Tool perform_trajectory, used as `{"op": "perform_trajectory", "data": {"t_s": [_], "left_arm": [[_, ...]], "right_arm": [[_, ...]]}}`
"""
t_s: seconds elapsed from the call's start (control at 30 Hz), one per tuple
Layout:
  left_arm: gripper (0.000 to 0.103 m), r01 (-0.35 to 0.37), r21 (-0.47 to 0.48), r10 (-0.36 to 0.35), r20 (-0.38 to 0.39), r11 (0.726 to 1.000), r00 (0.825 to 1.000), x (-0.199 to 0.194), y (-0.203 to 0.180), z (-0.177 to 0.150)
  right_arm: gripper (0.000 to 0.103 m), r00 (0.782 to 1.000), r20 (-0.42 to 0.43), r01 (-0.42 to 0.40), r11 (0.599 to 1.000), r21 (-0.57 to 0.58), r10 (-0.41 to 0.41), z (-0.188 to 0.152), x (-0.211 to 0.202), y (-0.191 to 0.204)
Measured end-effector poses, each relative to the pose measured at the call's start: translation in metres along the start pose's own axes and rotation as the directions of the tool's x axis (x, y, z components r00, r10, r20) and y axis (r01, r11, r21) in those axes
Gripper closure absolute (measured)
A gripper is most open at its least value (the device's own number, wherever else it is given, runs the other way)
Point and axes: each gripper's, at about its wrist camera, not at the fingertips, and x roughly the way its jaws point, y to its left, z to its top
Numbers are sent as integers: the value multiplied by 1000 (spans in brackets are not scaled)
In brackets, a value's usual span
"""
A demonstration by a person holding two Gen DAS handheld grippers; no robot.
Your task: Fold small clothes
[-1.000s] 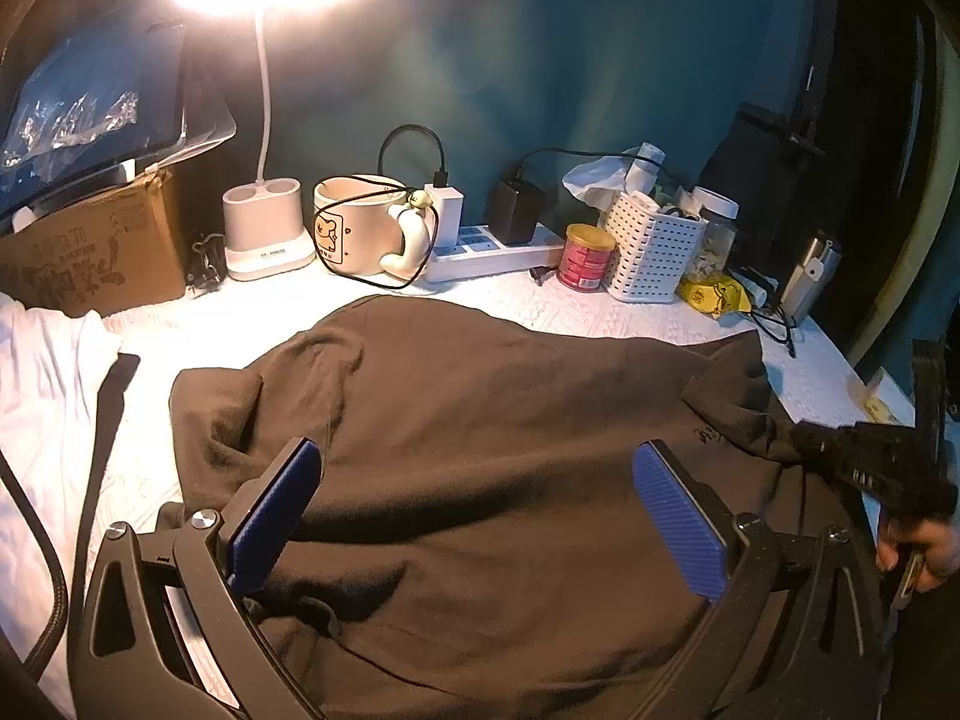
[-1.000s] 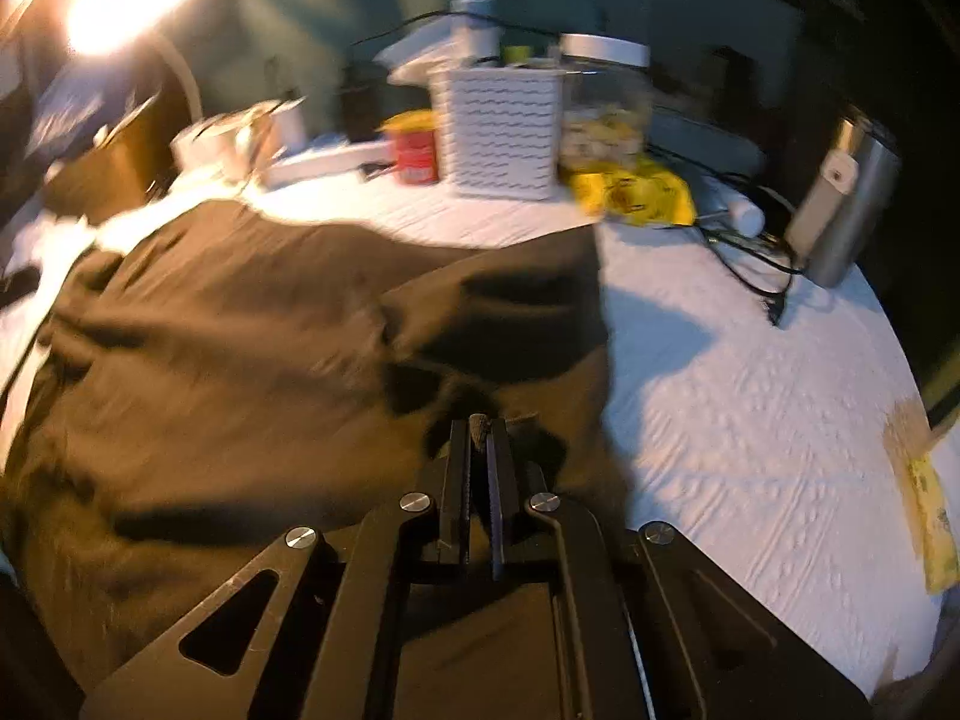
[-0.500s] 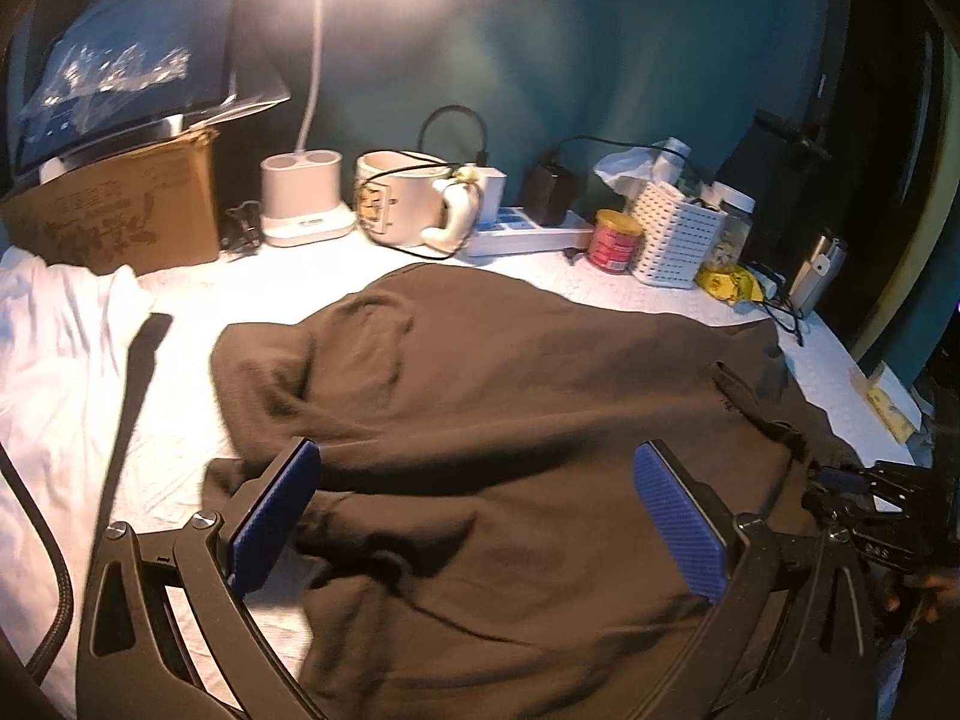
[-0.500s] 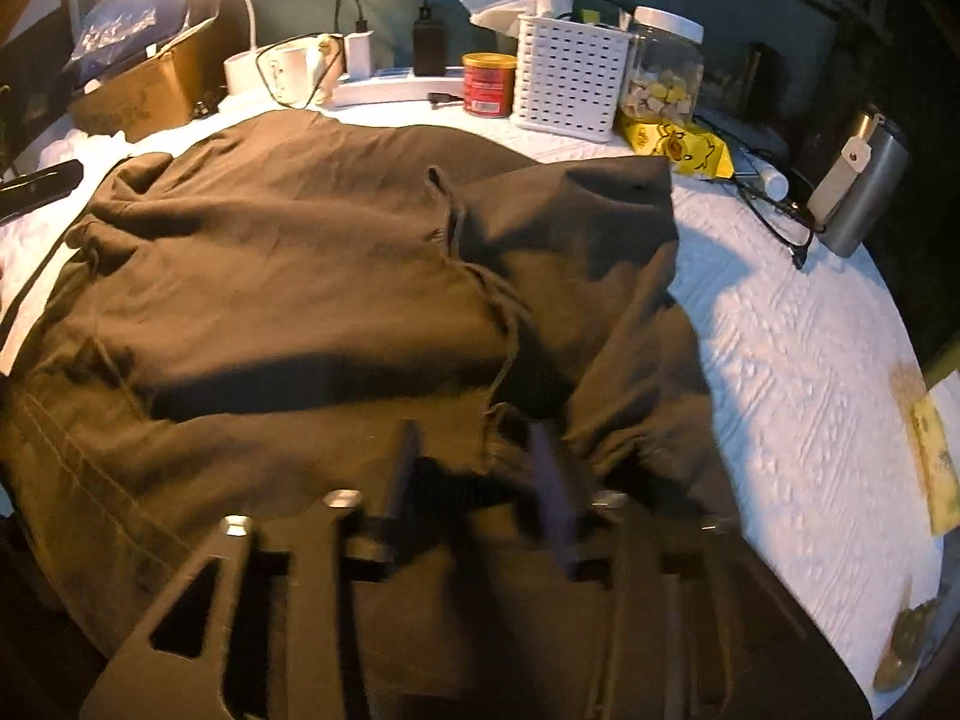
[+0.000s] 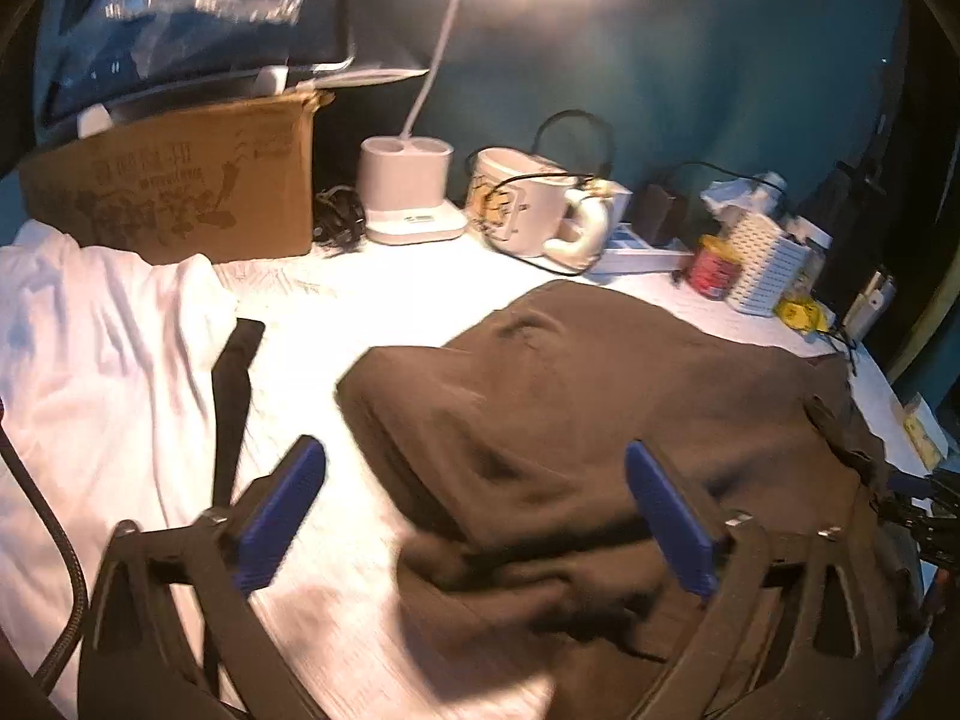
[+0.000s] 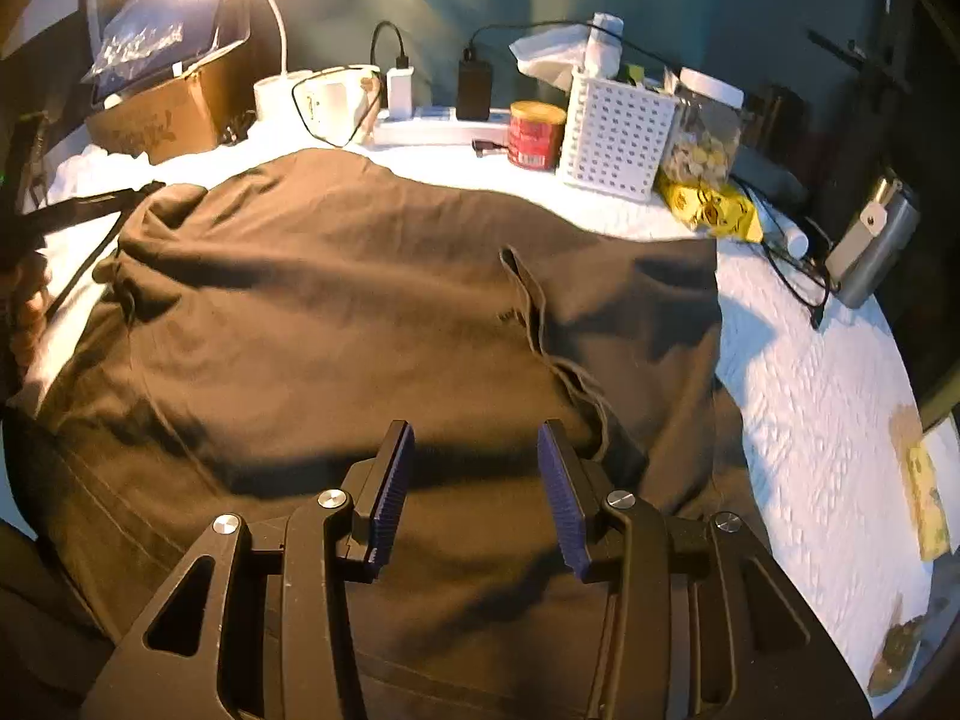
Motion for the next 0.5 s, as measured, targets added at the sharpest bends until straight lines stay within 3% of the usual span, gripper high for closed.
{"op": "perform_trajectory", "data": {"t_s": [0.2, 0.27, 0.3, 0.37, 0.5], "left_arm": [[30, 11, -32, -13, -76, 999, 997, 42, 30, 11], [60, 42, -46, -47, -117, 998, 992, 52, 35, 9], [66, 33, -41, -37, -102, 999, 994, 51, 36, 8], [97, 53, -47, -59, -115, 997, 992, 51, 36, 6], [99, 82, -68, -86, -50, 994, 995, 32, 32, 8]], "right_arm": [[57, 1000, -2, 10, 1000, -8, -10, 12, 2, 7], [57, 1000, 0, 16, 1000, -6, -16, 13, 1, 6], [57, 1000, 2, 16, 1000, -1, -16, 14, 1, 5], [57, 1000, 5, 18, 1000, 11, -18, 14, 1, 2], [57, 1000, 10, 19, 999, 39, -20, 13, -1, -6]]}}
